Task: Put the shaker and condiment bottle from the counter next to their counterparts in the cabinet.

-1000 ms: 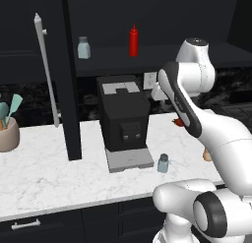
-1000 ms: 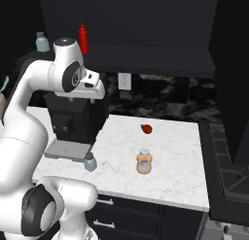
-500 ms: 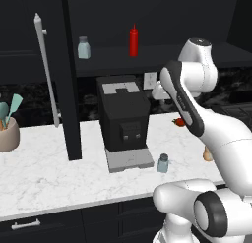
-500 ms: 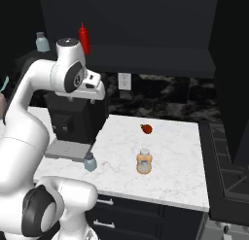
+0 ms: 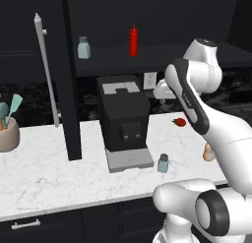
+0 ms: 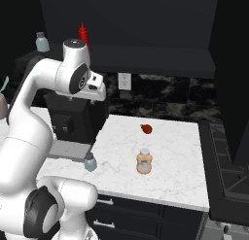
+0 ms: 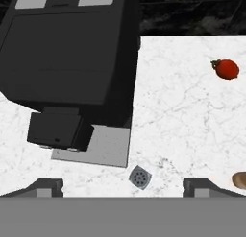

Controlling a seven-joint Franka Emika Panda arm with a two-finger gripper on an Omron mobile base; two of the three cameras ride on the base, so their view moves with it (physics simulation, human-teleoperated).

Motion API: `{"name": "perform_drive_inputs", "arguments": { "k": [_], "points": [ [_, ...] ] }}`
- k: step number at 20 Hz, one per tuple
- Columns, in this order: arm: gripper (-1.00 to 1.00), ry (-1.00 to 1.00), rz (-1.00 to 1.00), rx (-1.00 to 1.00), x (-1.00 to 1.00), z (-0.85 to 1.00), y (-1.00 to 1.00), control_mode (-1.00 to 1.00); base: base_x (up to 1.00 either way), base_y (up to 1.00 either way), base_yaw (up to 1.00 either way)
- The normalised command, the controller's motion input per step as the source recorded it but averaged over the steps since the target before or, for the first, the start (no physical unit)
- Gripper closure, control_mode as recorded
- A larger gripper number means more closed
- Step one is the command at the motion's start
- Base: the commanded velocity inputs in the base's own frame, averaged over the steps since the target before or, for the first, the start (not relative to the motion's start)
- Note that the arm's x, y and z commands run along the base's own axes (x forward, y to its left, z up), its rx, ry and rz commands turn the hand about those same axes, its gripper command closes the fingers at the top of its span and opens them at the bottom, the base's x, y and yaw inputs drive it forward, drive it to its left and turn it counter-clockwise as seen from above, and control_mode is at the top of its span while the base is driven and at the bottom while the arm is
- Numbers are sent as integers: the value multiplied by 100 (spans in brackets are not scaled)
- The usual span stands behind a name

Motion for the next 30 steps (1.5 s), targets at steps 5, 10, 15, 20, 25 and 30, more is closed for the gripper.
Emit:
{"name": "perform_drive_inputs", "arguments": {
  "k": [5,10,15,20,25,30],
  "points": [
    [-100,-1,7,2,0,0,0,-100,0,0,0],
    [-100,-1,13,0,0,0,0,-100,0,0,0],
    [-100,-2,15,0,0,0,0,-100,0,0,0],
    [-100,-3,15,0,0,0,0,-100,0,0,0],
    [-100,-2,14,1,0,-4,0,-100,0,0,0],
    [-100,-1,13,1,0,-12,0,-100,0,0,0]
  ]
}}
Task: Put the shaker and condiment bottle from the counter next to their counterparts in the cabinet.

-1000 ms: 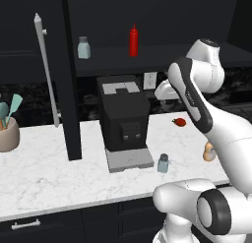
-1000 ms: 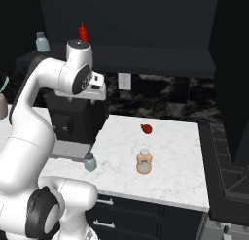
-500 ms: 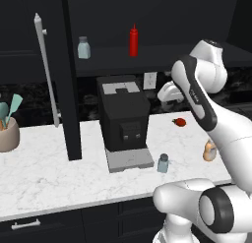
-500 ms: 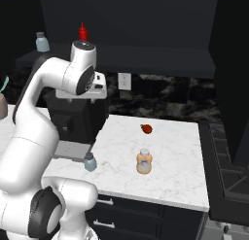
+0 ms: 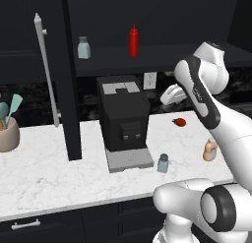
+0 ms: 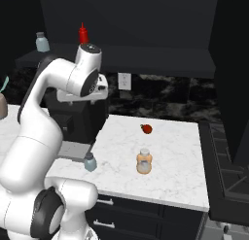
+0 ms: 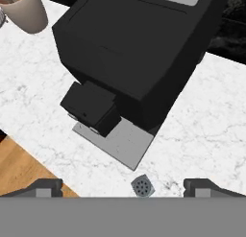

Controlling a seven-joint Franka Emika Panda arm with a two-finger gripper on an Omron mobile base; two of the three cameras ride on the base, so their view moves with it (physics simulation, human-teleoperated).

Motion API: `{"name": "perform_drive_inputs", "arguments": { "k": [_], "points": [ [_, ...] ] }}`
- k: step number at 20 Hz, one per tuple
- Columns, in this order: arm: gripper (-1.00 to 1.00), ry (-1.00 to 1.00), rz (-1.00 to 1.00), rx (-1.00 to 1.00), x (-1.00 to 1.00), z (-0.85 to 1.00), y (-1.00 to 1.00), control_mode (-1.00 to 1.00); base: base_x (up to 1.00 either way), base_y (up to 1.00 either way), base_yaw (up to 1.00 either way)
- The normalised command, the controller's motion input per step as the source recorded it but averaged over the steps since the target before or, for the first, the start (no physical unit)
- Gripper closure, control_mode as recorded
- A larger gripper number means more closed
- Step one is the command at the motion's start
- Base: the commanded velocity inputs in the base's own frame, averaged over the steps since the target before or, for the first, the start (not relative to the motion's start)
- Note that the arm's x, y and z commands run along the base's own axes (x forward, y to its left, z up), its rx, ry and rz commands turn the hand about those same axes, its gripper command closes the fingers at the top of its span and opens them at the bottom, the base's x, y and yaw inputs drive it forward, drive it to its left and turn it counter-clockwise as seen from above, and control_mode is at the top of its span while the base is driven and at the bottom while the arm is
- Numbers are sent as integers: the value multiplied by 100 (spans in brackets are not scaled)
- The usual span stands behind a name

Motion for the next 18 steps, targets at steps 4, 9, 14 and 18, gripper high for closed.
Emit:
{"name": "perform_drive_inputs", "arguments": {
  "k": [4,9,14,18],
  "points": [
    [-100,0,12,1,0,-22,0,-100,0,0,0],
    [-100,0,11,2,0,-21,0,-100,0,0,0],
    [-100,-3,10,3,0,-17,0,-100,0,0,0],
    [-100,-1,10,4,0,-16,0,-100,0,0,0]
  ]
}}
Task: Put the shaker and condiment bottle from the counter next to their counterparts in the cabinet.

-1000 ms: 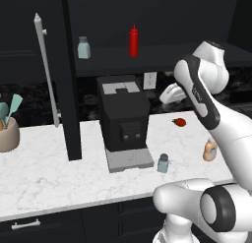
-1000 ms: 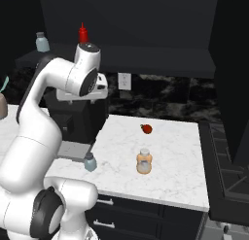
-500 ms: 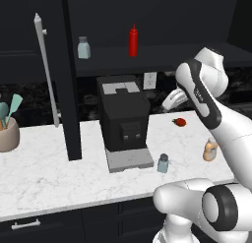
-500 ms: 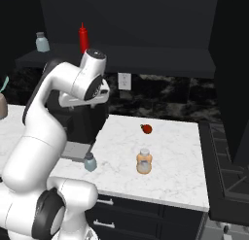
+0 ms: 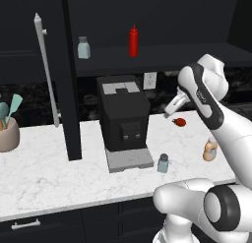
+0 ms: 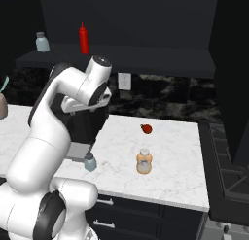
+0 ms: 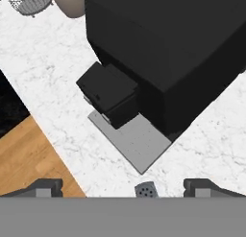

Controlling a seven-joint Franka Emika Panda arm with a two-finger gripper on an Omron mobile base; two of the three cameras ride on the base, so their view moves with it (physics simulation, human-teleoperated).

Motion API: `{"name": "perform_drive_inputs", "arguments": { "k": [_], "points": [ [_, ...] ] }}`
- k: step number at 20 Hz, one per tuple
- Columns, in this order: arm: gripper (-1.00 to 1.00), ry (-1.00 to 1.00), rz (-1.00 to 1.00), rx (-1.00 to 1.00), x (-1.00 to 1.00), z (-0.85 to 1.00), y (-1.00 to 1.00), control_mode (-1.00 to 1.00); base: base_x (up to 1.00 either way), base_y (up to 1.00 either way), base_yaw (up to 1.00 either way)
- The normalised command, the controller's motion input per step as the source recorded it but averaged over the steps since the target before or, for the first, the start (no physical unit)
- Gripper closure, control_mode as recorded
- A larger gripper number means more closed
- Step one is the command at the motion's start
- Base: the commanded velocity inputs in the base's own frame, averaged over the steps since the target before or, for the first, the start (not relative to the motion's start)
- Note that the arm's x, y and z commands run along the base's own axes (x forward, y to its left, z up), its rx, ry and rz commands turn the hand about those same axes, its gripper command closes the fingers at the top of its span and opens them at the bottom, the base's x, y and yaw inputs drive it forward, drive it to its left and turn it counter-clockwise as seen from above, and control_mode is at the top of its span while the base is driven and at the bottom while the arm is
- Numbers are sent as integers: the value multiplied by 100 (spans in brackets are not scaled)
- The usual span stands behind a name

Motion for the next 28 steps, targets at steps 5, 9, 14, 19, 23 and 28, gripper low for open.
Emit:
{"name": "perform_drive_inputs", "arguments": {
  "k": [5,9,14,19,23,28],
  "points": [
    [-100,-1,10,4,0,-17,0,-100,0,0,0],
    [-100,-1,10,4,0,-18,0,-100,0,0,0],
    [-100,0,10,3,0,-20,0,-100,0,0,0],
    [-100,0,10,4,0,-21,0,-100,0,0,0],
    [-100,-1,11,4,0,-22,-1,-100,0,0,0],
    [-100,-1,10,4,0,-21,-1,-100,0,0,0]
  ]
}}
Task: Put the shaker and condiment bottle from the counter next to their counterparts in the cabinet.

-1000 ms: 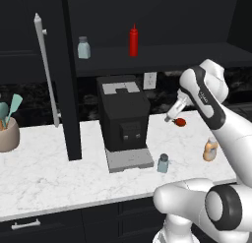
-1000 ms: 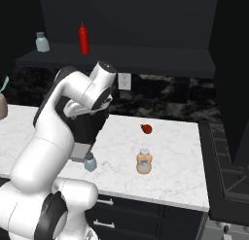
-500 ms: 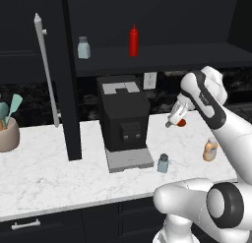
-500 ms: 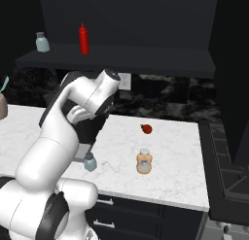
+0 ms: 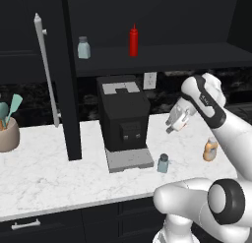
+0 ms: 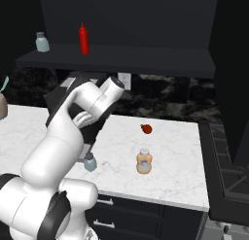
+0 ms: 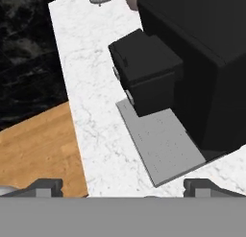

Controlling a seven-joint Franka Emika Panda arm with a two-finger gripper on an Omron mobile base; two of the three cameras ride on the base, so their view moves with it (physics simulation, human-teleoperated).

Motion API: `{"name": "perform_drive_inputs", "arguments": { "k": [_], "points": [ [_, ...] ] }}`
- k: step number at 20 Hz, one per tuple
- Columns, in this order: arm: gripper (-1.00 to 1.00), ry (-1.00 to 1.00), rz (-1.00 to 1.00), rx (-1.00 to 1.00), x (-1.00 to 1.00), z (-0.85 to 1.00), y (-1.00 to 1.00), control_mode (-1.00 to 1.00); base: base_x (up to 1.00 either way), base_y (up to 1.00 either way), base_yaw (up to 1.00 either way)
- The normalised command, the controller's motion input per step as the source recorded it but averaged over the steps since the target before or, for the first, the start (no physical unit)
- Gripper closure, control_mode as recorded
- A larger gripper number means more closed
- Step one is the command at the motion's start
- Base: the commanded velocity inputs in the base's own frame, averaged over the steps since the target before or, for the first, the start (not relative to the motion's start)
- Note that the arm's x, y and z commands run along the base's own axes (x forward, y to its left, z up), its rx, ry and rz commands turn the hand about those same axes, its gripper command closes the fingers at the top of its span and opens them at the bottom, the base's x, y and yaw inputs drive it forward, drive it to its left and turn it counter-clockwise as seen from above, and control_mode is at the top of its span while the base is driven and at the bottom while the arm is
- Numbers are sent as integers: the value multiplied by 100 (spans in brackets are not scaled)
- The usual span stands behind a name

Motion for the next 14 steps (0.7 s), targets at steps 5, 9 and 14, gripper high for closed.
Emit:
{"name": "perform_drive_inputs", "arguments": {
  "k": [5,9,14],
  "points": [
    [-100,0,9,3,0,-24,0,-100,0,0,0],
    [-100,0,8,3,0,-24,0,-100,0,0,0],
    [-100,0,7,2,0,-24,0,-100,0,0,0]
  ]
}}
